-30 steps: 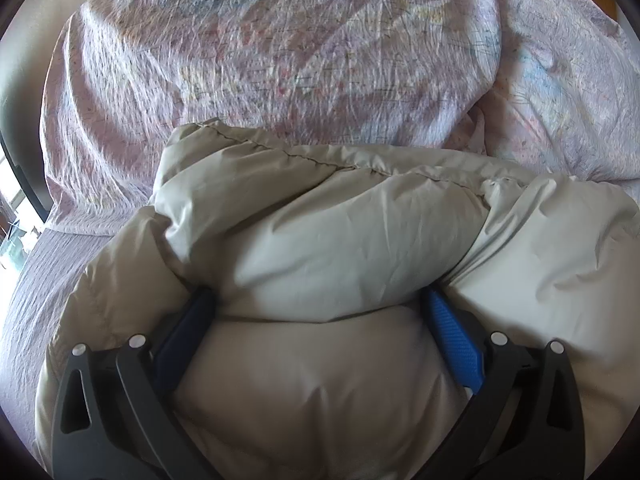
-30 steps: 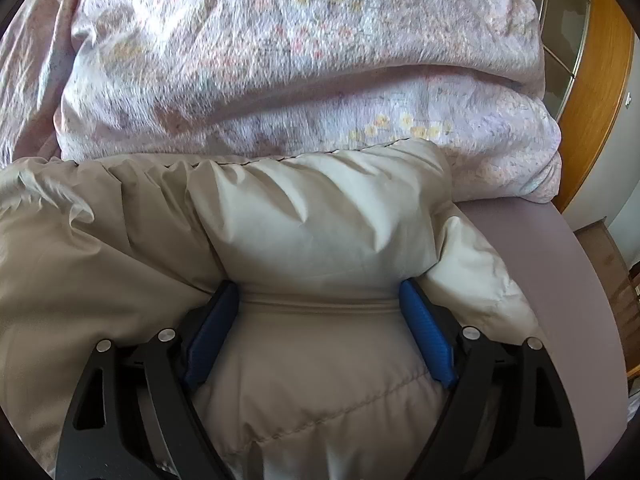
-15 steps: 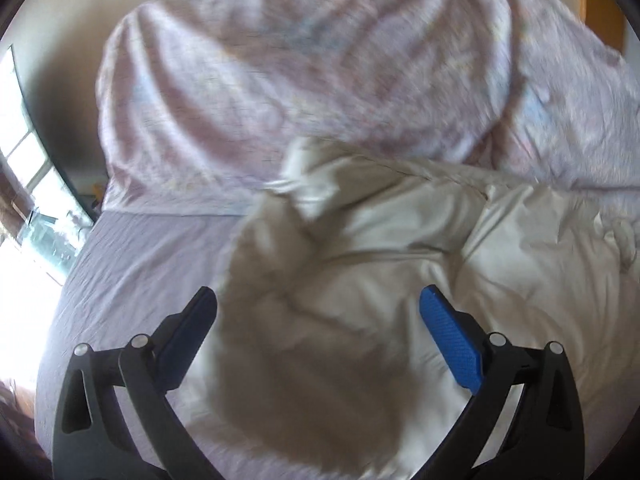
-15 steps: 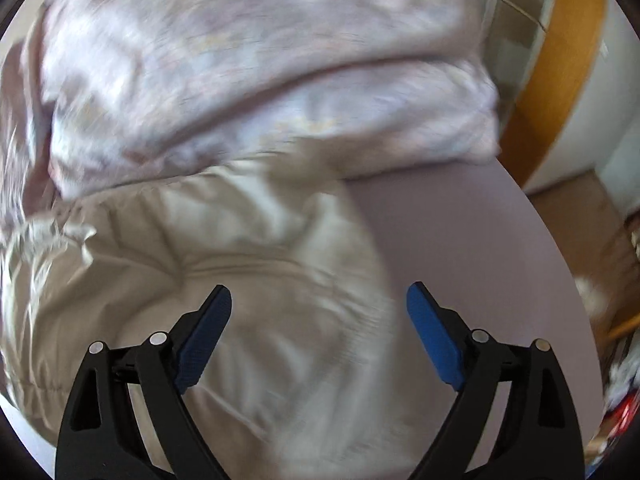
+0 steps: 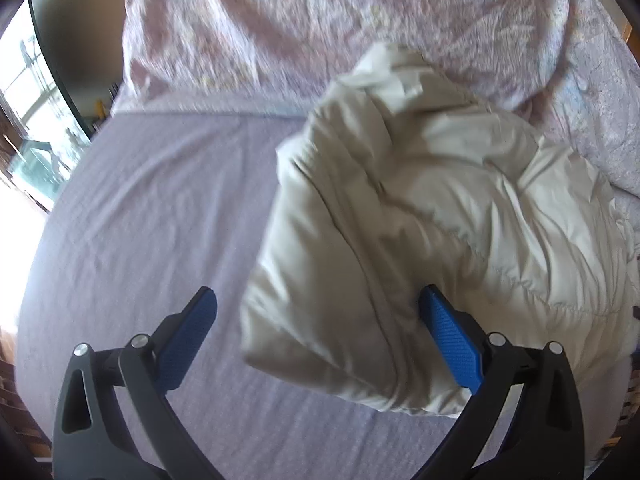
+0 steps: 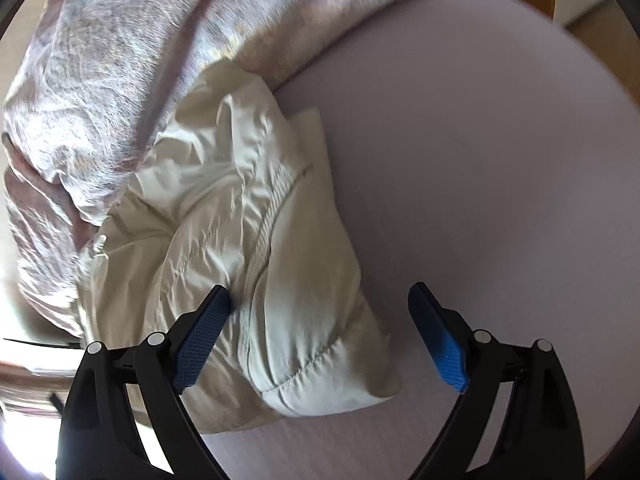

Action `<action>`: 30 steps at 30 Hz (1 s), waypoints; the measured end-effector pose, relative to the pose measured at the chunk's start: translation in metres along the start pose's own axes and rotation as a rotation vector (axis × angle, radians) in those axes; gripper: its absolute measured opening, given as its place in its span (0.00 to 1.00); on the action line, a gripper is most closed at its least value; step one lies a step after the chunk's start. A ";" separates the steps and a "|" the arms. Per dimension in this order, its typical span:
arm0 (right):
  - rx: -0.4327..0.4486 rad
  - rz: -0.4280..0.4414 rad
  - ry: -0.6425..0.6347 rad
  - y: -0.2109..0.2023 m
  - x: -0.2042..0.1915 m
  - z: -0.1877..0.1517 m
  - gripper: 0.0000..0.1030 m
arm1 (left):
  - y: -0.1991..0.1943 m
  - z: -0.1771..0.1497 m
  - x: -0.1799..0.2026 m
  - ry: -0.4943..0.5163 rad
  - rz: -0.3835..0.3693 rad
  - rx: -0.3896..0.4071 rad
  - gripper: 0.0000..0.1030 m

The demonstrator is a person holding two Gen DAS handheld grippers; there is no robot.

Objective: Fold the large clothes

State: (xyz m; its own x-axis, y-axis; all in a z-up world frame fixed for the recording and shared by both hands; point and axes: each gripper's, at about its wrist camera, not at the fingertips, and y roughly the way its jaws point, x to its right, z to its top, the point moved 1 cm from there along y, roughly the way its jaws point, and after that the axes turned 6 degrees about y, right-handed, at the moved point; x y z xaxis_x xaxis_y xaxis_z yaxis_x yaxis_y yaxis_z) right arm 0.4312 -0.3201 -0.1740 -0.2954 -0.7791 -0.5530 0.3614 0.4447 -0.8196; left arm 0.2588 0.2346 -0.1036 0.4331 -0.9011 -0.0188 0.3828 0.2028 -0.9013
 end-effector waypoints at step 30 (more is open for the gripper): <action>0.006 0.120 0.048 -0.022 -0.019 -0.080 0.24 | -0.058 -0.023 -0.036 -0.119 -0.141 0.117 0.25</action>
State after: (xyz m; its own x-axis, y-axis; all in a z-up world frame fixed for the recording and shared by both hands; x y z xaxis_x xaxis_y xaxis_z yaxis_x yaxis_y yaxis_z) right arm 0.3581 -0.2798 -0.1570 -0.2915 -0.6981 -0.6540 0.4024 0.5307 -0.7459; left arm 0.2025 0.2466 -0.0602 0.4596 -0.8733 0.1616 0.5357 0.1274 -0.8347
